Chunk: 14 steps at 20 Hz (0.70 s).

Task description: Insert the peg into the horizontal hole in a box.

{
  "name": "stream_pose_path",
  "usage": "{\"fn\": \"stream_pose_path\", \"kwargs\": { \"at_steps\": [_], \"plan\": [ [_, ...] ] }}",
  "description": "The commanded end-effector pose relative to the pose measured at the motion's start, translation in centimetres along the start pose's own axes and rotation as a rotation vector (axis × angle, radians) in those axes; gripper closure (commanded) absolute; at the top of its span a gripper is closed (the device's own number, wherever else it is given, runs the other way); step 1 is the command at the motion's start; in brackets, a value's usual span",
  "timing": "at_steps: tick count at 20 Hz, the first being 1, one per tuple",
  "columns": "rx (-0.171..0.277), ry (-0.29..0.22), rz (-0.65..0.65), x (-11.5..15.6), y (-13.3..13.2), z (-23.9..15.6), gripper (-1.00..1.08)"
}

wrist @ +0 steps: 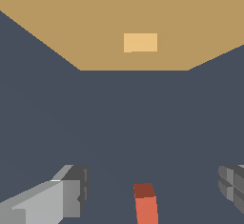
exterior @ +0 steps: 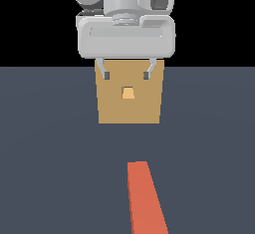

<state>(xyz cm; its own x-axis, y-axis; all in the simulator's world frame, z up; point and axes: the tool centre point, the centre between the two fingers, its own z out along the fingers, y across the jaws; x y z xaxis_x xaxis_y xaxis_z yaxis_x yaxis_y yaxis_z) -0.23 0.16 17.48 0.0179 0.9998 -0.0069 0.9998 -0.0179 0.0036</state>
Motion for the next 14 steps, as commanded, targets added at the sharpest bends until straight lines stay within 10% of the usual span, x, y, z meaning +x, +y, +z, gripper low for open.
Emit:
{"fn": "stream_pose_path", "kwargs": {
  "at_steps": [1,14],
  "plan": [
    [0.000,0.000,0.000,0.0,0.0,0.0,-0.92],
    [0.000,0.001,-0.018,-5.3,0.3,2.1,-0.92]
  ]
}}
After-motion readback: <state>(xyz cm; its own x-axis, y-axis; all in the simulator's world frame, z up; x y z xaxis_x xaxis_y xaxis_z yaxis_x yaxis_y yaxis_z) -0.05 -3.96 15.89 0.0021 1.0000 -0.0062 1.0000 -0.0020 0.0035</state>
